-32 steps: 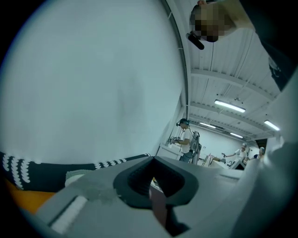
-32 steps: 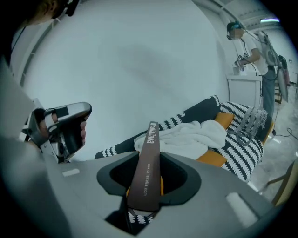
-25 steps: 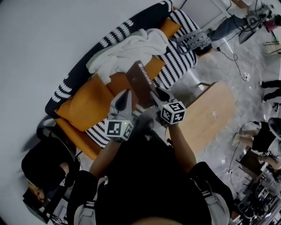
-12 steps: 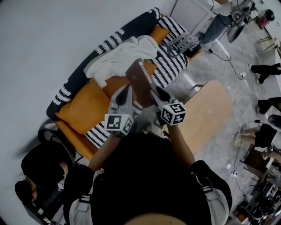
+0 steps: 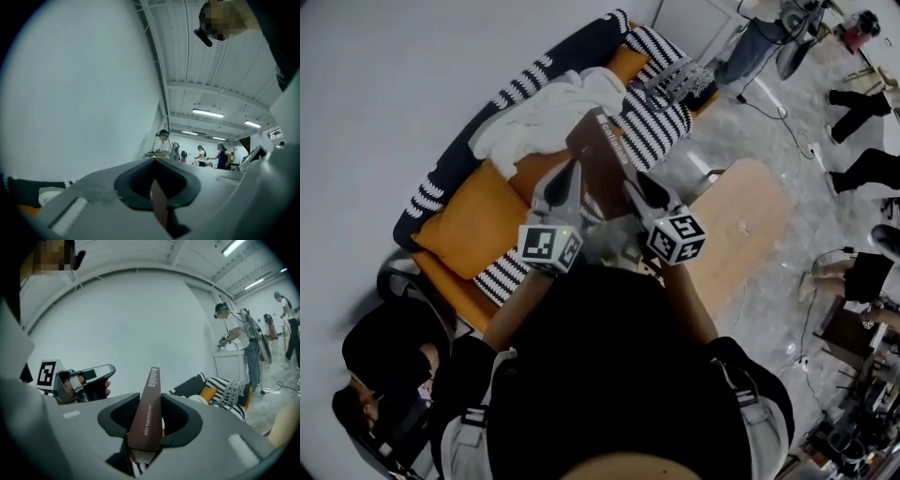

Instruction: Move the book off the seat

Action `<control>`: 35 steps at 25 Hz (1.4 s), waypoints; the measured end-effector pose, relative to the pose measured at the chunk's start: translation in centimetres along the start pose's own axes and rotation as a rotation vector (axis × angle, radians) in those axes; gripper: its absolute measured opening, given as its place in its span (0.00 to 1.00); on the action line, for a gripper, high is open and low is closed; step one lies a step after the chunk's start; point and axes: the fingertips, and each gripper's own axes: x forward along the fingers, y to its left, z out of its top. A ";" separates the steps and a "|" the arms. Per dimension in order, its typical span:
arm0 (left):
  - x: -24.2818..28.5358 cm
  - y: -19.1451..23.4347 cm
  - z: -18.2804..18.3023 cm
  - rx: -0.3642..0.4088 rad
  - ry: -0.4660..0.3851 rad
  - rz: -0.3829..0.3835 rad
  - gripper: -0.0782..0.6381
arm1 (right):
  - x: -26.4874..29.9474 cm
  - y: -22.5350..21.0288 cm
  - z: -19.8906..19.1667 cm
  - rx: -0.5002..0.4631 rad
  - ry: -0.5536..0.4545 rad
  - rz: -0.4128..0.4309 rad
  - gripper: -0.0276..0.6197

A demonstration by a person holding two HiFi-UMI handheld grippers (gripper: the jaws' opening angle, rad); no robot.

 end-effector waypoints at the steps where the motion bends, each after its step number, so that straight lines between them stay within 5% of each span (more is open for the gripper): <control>1: 0.1 -0.1 0.0 0.005 -0.001 -0.008 0.12 | -0.1 0.1 0.1 -0.003 -0.005 -0.001 0.28; 7: 1.8 -4.2 -0.5 -0.002 0.005 -0.043 0.12 | -3.5 -2.7 0.8 0.013 -0.021 -0.018 0.28; 15: 1.1 -2.6 -0.4 0.016 0.025 -0.063 0.12 | -2.2 -1.2 0.1 0.012 -0.019 -0.035 0.28; 35: -0.6 -7.2 -1.8 0.004 0.033 -0.126 0.12 | -7.3 -1.9 -0.8 0.029 -0.049 -0.094 0.27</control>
